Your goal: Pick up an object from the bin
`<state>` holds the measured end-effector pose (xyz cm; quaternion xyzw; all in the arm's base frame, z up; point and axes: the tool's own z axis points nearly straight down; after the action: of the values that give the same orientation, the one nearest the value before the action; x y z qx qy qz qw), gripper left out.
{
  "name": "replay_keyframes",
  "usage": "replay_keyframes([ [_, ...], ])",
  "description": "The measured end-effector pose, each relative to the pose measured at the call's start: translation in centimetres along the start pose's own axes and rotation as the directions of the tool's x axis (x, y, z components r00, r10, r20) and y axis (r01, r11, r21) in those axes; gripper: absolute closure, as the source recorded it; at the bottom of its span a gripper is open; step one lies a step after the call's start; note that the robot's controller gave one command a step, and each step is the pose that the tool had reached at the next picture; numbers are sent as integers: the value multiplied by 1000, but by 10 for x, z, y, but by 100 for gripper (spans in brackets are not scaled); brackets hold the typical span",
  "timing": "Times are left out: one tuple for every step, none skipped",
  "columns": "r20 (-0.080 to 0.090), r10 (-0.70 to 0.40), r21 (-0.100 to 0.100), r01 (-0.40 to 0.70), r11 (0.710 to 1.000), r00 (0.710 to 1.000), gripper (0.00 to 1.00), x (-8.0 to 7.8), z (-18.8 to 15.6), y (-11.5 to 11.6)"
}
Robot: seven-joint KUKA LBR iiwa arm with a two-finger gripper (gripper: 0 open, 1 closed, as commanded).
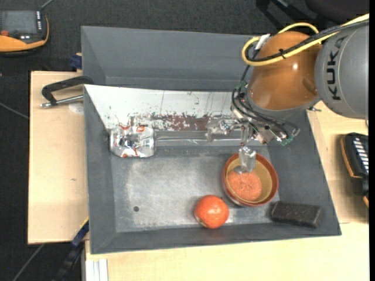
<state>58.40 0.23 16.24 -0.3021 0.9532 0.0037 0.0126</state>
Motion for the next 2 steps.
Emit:
replay_keyframes([
  [1,-244,-1,244,970,970,0,6,71,-32],
  [3,-245,1,245,970,970,100,5,69,-31],
])
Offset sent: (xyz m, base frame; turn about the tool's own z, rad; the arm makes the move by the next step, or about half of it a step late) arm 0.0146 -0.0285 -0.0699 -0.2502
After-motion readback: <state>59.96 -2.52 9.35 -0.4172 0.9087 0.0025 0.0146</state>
